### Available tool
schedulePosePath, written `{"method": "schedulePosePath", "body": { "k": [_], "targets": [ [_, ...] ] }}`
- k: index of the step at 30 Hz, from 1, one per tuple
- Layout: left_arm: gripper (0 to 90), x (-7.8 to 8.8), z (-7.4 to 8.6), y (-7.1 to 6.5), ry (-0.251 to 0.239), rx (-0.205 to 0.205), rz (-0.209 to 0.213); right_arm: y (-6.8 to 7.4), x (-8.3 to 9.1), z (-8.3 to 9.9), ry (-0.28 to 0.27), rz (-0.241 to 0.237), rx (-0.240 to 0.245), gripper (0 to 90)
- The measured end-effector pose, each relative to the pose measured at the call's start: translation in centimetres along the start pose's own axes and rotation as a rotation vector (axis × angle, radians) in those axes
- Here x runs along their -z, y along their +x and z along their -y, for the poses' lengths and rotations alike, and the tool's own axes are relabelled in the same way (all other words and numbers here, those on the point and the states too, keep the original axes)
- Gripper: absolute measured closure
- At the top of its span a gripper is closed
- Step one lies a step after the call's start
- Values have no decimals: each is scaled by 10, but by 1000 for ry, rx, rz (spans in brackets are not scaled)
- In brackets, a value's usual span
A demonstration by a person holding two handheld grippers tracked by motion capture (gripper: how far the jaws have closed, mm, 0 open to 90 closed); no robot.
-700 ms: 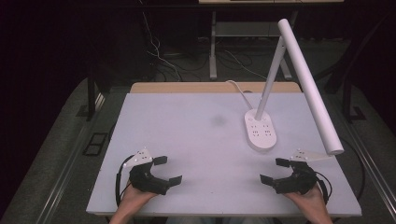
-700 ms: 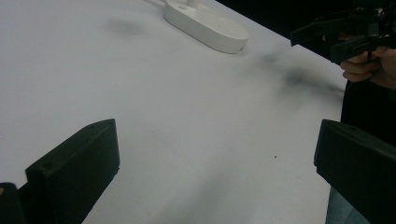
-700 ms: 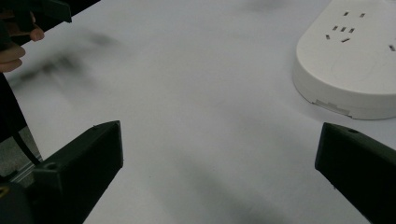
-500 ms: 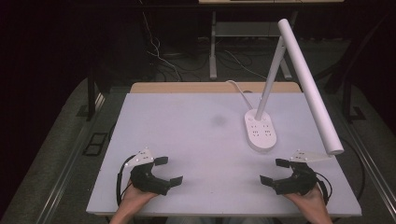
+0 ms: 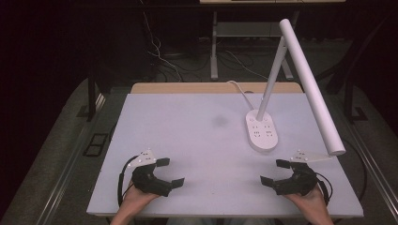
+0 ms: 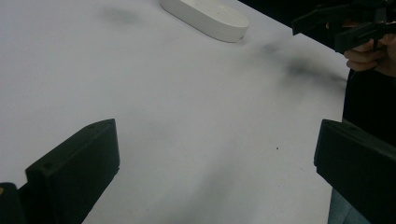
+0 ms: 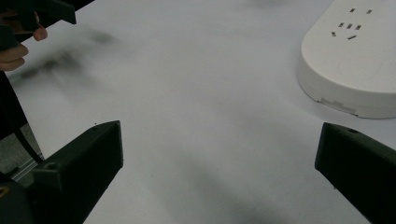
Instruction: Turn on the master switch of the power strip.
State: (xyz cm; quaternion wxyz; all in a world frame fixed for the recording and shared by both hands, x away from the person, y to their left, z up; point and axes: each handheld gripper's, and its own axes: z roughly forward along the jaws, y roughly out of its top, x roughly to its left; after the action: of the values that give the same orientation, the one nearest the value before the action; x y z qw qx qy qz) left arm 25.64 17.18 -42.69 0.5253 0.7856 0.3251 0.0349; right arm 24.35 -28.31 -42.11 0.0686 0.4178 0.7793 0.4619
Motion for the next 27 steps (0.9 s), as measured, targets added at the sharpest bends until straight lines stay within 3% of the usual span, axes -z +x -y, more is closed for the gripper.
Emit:
{"method": "schedulePosePath", "body": {
  "k": [15, 27],
  "targets": [
    [0, -3, 1, 1, 14, 6, -13, 1, -1, -4, 44, 10, 0, 5],
    [0, -4, 1, 1, 19, 5, -18, 2, 3, -12, 66, 17, 31, 5]
  ]
}}
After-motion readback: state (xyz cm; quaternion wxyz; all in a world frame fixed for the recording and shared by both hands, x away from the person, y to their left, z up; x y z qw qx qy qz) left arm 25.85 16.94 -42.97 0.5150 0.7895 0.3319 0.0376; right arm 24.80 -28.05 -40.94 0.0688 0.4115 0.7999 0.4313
